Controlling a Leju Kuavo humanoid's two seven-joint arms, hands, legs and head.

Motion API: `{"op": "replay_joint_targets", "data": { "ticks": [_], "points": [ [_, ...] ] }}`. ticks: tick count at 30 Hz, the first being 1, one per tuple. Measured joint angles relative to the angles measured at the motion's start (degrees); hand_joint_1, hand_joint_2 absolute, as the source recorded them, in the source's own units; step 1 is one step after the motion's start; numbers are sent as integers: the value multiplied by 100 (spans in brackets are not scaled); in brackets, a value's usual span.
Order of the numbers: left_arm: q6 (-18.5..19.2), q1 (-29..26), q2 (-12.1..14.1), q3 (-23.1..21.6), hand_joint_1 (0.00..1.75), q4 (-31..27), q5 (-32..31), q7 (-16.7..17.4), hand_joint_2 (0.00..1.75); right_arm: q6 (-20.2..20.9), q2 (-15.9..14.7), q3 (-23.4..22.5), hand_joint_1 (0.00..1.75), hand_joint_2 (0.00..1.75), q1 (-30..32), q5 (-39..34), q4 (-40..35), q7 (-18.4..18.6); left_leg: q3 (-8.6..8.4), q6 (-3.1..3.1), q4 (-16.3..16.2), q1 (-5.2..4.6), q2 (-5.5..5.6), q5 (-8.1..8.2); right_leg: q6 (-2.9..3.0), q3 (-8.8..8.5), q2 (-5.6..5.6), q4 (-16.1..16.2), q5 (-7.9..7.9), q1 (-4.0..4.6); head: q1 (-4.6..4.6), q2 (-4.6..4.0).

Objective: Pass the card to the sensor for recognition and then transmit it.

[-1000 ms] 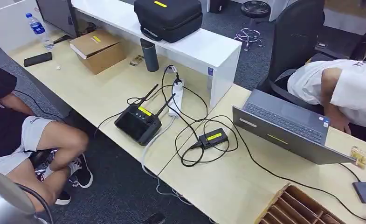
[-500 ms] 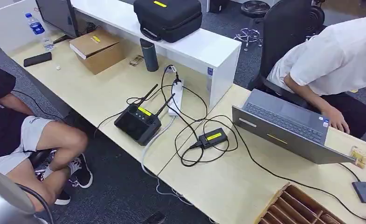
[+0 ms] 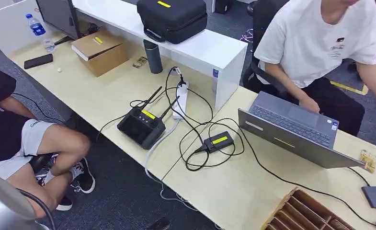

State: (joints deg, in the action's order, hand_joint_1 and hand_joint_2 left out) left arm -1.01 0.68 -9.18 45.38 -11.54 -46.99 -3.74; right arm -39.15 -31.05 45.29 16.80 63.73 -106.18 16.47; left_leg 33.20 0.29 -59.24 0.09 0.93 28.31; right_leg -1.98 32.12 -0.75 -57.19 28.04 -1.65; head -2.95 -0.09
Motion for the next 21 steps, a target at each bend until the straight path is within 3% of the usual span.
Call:
{"op": "replay_joint_targets", "data": {
  "ticks": [3,11,17,21],
  "points": [
    [0,3,0,0,0,0,-35,17,175,0,277,-144,0,175,4,-148,351,-370,1,0,1,0,1,0,0,0,0,0,0,0,0,0],
    [0,16,0,0,0,0,-118,65,175,-4,917,-358,0,175,13,-395,1061,-868,1,0,1,0,-1,0,0,-1,0,0,0,0,2,0],
    [2,20,2,0,0,0,-151,72,175,-7,1204,-441,0,175,4,-583,1451,-1075,1,0,1,0,0,0,1,-4,1,-1,0,0,2,0],
    [33,20,7,0,0,0,-234,116,175,-7,1445,-732,0,175,-46,-673,1858,-1499,1,0,1,0,0,0,1,-4,1,-1,0,0,2,0]
  ]
}}
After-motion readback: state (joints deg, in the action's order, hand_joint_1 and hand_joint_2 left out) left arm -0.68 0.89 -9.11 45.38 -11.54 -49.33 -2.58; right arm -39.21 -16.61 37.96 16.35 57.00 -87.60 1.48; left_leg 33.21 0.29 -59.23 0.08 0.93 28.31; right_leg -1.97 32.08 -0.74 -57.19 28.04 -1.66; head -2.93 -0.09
